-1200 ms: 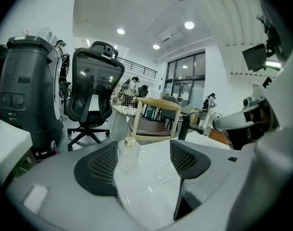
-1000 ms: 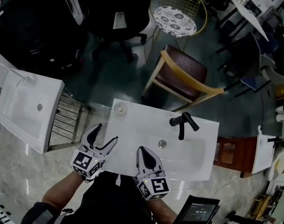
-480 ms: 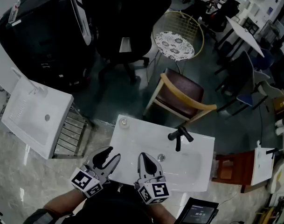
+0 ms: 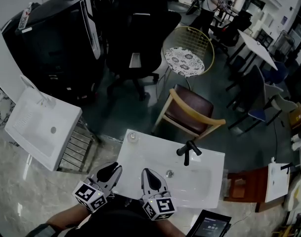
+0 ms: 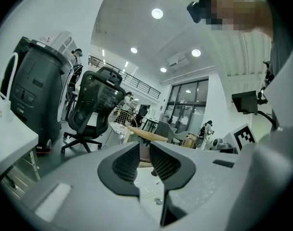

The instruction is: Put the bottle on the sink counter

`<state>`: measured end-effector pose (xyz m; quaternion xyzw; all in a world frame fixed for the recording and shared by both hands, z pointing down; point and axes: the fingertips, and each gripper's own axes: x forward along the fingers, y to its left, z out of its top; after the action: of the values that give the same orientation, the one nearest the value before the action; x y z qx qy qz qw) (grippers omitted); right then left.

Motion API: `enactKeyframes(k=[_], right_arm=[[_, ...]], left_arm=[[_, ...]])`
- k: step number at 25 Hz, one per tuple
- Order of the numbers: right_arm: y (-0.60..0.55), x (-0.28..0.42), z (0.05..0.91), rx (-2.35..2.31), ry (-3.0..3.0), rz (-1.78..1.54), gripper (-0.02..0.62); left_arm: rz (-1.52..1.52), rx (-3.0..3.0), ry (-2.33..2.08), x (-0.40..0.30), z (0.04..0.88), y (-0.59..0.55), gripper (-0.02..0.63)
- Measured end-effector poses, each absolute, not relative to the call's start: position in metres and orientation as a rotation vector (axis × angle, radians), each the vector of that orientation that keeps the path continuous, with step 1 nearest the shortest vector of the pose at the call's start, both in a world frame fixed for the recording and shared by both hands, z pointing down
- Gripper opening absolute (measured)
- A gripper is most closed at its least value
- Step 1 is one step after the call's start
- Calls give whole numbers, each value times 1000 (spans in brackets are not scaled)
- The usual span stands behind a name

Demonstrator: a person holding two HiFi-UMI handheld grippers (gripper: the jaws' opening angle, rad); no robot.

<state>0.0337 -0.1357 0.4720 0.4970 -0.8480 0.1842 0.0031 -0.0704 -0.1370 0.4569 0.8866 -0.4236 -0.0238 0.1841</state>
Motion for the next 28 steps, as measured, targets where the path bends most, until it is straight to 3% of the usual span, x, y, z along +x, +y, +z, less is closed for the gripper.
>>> enactKeyframes(k=[12, 28], right_arm=[[-136, 28, 437, 1564, -2722, 427, -5], [-119, 25, 416, 1592, -2767, 281, -5]], left_arm=[[-123, 2525, -1277, -87, 435, -135, 2], [-163, 2538, -1270, -81, 427, -128, 3]])
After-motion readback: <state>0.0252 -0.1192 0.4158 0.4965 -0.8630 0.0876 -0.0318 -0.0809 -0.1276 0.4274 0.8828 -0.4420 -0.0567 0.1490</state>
